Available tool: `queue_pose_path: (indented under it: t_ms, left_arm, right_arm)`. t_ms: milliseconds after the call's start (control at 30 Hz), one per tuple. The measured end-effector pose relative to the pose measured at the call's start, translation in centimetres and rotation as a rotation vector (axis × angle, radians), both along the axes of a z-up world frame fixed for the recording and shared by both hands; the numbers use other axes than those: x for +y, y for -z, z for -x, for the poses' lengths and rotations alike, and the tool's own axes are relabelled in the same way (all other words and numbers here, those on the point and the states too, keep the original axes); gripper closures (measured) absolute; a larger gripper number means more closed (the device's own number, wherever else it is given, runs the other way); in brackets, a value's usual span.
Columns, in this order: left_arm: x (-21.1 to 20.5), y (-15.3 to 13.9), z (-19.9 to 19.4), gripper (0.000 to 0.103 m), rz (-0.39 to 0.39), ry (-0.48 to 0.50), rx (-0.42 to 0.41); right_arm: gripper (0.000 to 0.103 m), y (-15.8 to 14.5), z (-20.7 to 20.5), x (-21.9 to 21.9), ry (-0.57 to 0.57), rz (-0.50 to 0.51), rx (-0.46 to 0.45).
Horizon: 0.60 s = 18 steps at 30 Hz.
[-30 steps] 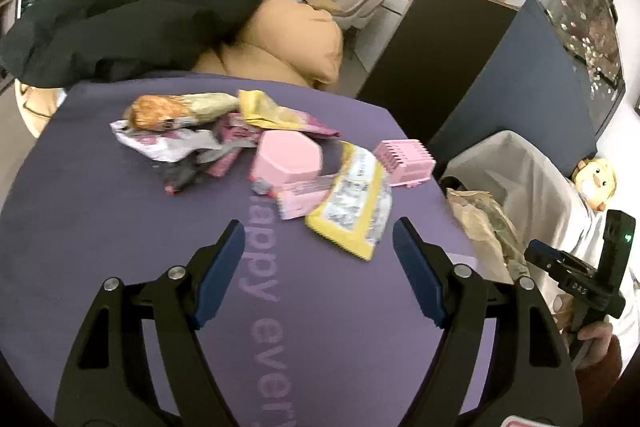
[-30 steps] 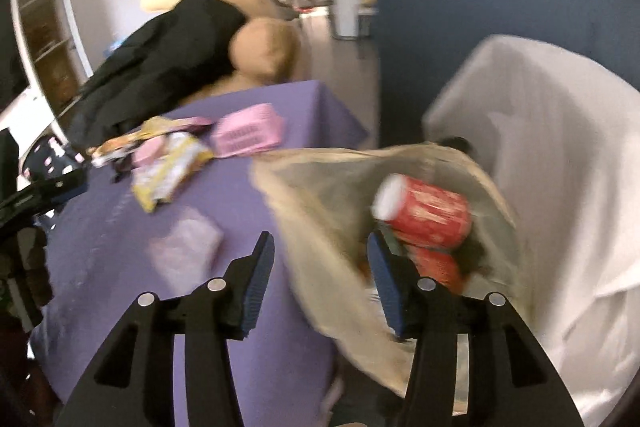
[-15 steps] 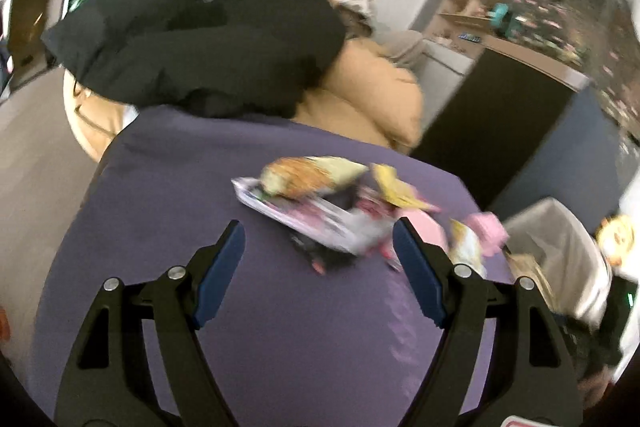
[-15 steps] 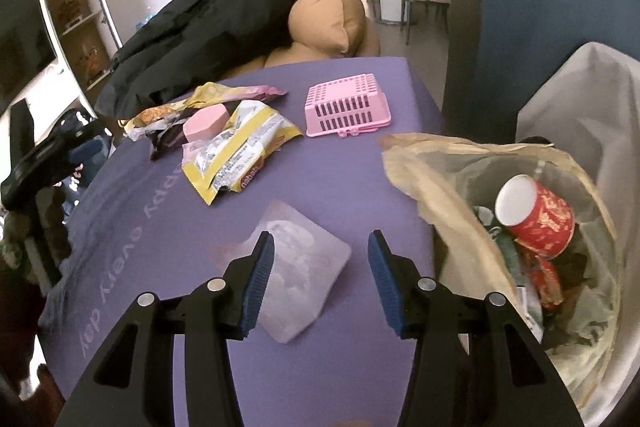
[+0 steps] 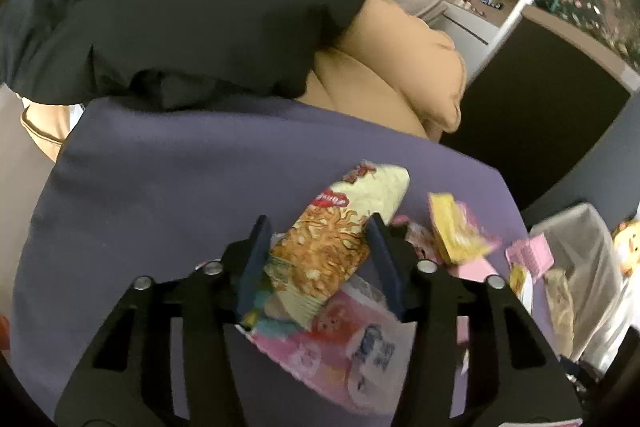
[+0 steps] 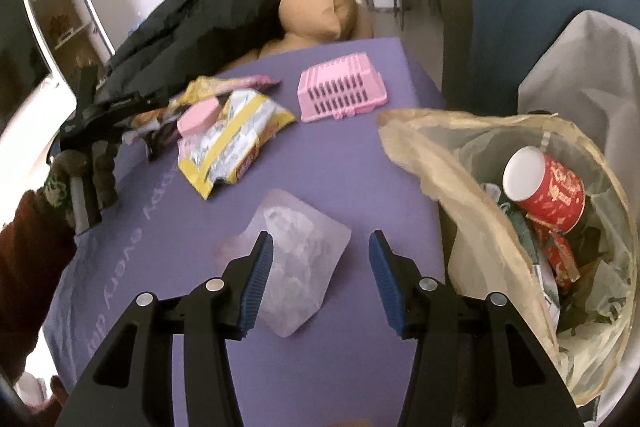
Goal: Collect trash
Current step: 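Lift the long red-and-yellow snack bag with the left gripper while the right reaches the clear plastic tray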
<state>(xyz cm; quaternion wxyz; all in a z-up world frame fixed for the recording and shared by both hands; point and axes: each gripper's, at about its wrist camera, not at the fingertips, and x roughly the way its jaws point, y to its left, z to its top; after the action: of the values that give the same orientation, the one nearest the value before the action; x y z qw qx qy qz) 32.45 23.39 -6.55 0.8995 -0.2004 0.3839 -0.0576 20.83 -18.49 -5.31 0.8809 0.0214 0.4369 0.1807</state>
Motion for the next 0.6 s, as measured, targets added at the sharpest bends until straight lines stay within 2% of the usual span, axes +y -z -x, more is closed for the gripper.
queue_pose_path:
  t_ms: [67,167,400,600]
  left_arm:
    - [-0.7,-0.1,0.9,0.066,-0.018,0.029,0.001]
    - [-1.6,-0.5,2.2,0.072,-0.050,0.058,0.023]
    - [-3.7,-1.6,6.6,0.074,-0.027,0.174,0.038]
    - [-4.1,-2.7,10.1,0.074,0.013,0.217,0.042]
  right_arm:
    - [0.055,0.3,-0.1,0.2,-0.012,0.004,0.010]
    - [0.046,0.3,-0.3,0.4,-0.026,-0.015,0.018]
    - [0.044,0.3,-0.5,0.8,-0.067,0.016,0.046]
    - [0.041,0.2,-1.0,0.6,-0.093,-0.006,0.084]
